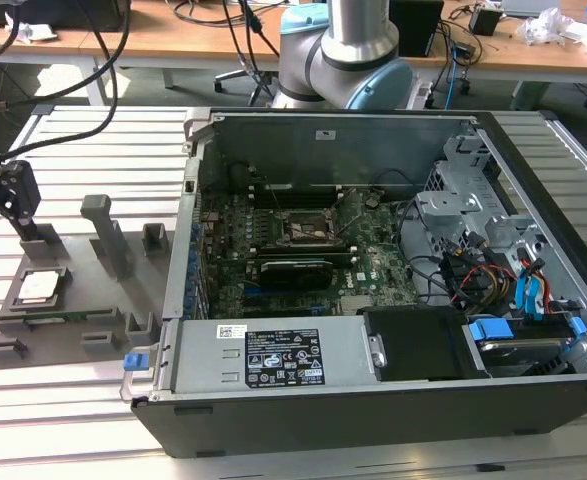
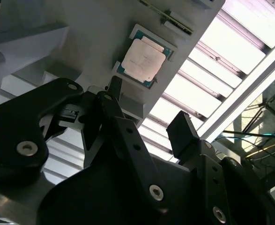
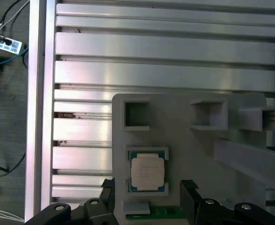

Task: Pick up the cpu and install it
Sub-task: 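Pick up the cpu and move it towards the insertion slot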

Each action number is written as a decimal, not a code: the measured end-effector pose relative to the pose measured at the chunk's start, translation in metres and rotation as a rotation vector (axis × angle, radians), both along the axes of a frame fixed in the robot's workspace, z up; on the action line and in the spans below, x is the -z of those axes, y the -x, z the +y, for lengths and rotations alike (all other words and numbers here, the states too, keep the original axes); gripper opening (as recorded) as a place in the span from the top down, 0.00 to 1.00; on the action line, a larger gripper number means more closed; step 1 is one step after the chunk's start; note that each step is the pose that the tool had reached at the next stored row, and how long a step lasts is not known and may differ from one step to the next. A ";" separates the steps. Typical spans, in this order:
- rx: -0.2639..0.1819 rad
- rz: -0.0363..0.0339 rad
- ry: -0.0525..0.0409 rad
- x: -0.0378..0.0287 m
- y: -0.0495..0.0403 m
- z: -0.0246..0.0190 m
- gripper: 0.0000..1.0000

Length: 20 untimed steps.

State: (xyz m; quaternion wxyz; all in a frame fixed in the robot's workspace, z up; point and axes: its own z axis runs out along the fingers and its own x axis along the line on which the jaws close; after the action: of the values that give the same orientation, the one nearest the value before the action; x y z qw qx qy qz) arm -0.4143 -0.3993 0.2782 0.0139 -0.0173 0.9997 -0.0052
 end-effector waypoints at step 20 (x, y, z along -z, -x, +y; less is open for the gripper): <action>0.000 0.0000 0.0000 0.0319 0.0000 0.0000 0.34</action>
State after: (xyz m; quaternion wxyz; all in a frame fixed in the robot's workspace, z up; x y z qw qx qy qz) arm -0.4143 -0.3993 0.2463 0.0139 -0.0173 0.9997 -0.0052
